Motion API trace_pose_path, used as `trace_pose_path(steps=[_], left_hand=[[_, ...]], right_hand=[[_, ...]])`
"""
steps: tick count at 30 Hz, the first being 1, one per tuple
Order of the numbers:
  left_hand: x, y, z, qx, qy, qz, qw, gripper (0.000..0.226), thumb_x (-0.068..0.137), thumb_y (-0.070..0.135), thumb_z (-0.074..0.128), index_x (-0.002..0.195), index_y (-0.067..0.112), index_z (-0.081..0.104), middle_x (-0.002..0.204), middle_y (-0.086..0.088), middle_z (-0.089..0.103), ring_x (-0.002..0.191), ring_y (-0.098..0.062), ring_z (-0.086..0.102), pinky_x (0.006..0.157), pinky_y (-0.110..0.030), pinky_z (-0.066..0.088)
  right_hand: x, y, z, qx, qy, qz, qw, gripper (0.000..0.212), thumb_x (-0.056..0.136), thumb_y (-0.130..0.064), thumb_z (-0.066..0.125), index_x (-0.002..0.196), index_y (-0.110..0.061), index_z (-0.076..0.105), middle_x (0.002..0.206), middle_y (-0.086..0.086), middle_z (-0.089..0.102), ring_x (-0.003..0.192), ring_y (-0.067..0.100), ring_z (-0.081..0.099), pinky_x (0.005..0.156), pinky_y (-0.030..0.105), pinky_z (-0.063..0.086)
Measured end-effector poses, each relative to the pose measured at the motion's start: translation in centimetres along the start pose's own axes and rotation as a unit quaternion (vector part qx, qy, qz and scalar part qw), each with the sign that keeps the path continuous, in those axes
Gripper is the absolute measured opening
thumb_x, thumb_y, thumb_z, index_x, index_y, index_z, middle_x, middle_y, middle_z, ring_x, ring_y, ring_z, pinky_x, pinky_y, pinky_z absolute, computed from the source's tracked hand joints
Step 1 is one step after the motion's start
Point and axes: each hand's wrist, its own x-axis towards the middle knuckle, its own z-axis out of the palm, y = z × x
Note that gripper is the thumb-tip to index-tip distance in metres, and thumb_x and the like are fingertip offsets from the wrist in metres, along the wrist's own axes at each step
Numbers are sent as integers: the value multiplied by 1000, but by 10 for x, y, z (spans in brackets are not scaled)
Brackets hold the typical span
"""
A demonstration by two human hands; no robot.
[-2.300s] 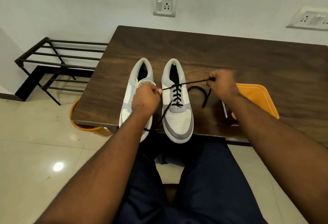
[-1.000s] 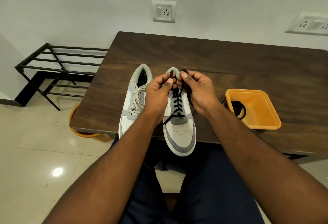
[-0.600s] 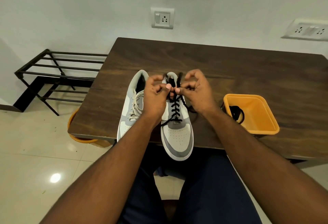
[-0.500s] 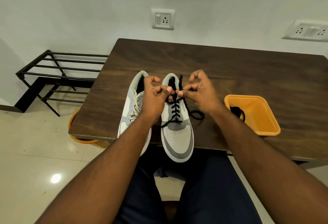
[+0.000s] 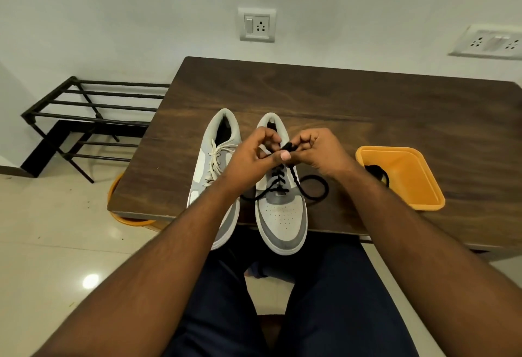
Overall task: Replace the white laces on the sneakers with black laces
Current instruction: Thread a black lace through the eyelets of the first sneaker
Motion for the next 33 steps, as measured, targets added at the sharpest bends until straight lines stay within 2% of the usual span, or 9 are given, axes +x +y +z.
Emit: trace_pose_path(steps=[5,10,15,17,20,23,25,29,33], left_hand=[[8,-5,13,-58,154,-60,984,19,97,27,59,83,14,59,77,-5,56,56,-8,51,52,-21,42],[19,1,19,-138,222,-172,950,20,94,20,63,77,11,57,59,0,53,45,-10,46,41,-19,36],[24,7,19,-157,218,-224,937,9,91,9,65,84,7,59,61,-4,55,40,-8,45,36,-17,33],[24,9,18,-179,212,-211,937,7,93,6,62,96,9,57,67,-1,55,41,-7,46,36,-17,35],[20,9,18,-179,200,-173,948,8,99,10,53,105,15,52,85,0,54,55,-7,52,42,-16,40],[11,7,19,-175,180,-124,960,5,101,11,50,105,14,49,93,-3,58,58,-6,56,47,-17,44],[4,6,20,-169,174,-82,967,5,100,15,54,100,12,49,97,-13,60,61,-7,61,53,-19,48],[-13,-4,24,41,176,-15,983,37,90,41,66,73,8,60,124,-4,48,117,-8,51,90,-14,41],[-22,-12,27,170,162,16,972,31,89,29,70,67,7,65,139,-7,48,130,-19,41,104,-29,32]], right_hand=[[4,8,7,-63,28,-12,998,37,74,8,75,63,-18,50,53,-13,51,48,-1,47,53,19,44],[3,15,13,-133,70,-166,975,45,73,8,72,63,-24,44,98,-2,60,85,2,58,71,13,44],[4,15,15,-188,97,-253,944,50,82,0,70,64,-31,35,84,6,72,91,9,68,67,20,52],[7,7,14,-242,89,-220,941,49,84,-6,69,62,-32,32,71,2,65,80,12,65,63,30,46],[17,-9,8,-316,9,-103,943,41,85,-9,66,60,-26,38,61,-11,48,61,0,44,67,29,35],[23,-24,2,-133,-119,48,983,27,88,3,60,70,-16,51,68,1,55,66,11,55,64,27,45],[26,-28,-3,-46,-150,119,980,24,90,2,57,74,-15,51,68,1,62,64,12,55,57,27,41],[30,-24,-5,-1,-126,144,982,27,89,-2,60,75,-20,46,61,-2,51,50,6,40,48,22,29],[29,-21,1,3,-111,135,985,26,89,-2,61,74,-17,48,60,-1,49,49,6,44,47,20,34]])
